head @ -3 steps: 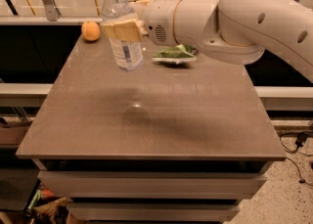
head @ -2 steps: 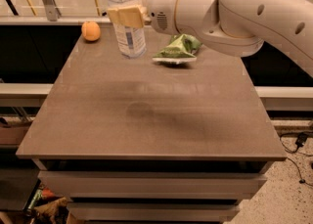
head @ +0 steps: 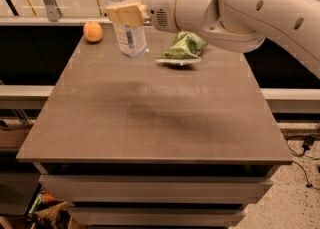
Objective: Move blue plastic bottle near orange
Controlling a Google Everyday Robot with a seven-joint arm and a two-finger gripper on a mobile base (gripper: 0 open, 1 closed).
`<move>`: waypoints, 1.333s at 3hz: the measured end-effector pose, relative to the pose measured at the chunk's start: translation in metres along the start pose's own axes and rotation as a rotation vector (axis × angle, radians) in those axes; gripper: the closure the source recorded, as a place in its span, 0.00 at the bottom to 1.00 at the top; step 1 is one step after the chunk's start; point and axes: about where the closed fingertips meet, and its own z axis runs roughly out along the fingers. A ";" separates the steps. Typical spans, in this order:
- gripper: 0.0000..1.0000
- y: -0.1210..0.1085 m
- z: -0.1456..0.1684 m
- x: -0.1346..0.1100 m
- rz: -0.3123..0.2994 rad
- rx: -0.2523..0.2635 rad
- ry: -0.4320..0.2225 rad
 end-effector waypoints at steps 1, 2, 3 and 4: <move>1.00 -0.021 0.016 0.002 0.002 -0.021 -0.014; 1.00 -0.052 0.037 0.007 0.037 -0.040 -0.049; 1.00 -0.076 0.061 0.016 0.077 -0.056 -0.066; 1.00 -0.085 0.084 0.020 0.075 -0.051 -0.030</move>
Offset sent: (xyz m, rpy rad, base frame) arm 0.1175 -0.0054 -0.0088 0.1242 0.0341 0.0558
